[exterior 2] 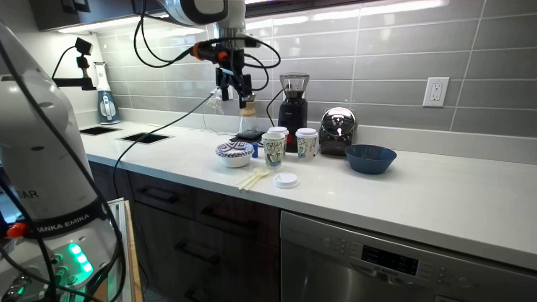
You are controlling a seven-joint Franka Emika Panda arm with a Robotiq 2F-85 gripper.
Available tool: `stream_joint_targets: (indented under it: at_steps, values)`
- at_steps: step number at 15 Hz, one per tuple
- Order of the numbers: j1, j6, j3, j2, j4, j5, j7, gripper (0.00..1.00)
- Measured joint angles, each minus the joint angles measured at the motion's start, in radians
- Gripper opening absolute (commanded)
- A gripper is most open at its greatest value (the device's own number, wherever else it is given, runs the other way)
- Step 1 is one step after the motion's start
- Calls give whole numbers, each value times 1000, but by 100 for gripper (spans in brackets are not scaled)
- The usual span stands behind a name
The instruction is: Put the left bowl in the right bowl
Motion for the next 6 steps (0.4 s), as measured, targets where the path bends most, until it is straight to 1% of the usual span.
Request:
stream_joint_targets:
  at_steps: [4, 6]
  values:
    - [-19, -69, -34, -66, 39, 3, -59, 100]
    - [-22, -73, -35, -81, 38, 3, -61, 100]
